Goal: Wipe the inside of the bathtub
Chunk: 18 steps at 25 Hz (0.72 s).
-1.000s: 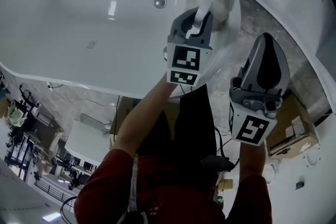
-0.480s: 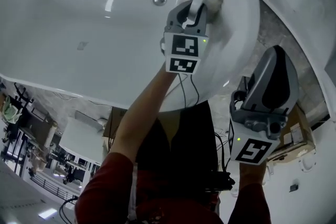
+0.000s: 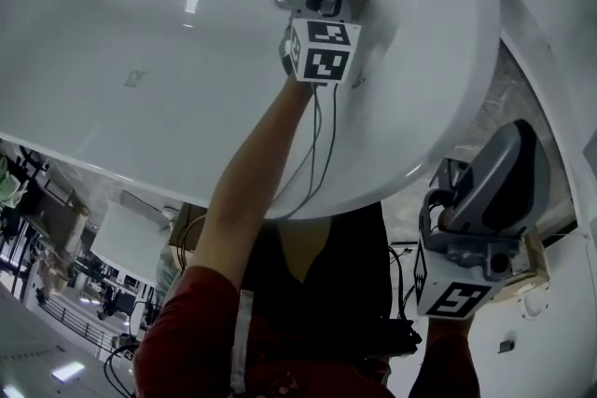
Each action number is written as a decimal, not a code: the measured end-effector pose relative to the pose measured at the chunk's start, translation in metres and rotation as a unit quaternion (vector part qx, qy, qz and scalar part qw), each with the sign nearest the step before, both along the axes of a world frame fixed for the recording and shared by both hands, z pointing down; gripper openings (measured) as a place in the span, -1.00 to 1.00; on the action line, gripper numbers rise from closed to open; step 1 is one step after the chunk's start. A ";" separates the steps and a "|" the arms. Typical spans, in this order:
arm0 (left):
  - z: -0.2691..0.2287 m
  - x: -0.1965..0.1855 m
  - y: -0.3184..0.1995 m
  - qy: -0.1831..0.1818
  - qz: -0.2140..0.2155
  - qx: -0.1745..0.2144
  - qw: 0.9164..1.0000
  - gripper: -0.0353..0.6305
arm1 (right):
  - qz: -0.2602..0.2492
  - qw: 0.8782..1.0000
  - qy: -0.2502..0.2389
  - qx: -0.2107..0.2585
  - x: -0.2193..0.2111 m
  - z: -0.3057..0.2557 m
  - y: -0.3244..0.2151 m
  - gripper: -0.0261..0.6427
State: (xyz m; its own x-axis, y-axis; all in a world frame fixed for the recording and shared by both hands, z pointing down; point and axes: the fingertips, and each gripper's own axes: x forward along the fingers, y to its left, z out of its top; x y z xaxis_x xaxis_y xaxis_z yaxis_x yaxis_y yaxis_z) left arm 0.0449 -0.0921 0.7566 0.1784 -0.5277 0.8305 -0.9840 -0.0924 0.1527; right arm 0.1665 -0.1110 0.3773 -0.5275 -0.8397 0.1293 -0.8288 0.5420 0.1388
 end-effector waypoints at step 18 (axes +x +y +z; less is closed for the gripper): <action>0.080 -0.028 0.017 -0.063 0.022 -0.102 0.993 -0.61 | 0.006 1.000 0.008 -0.024 0.007 0.020 0.003 -0.89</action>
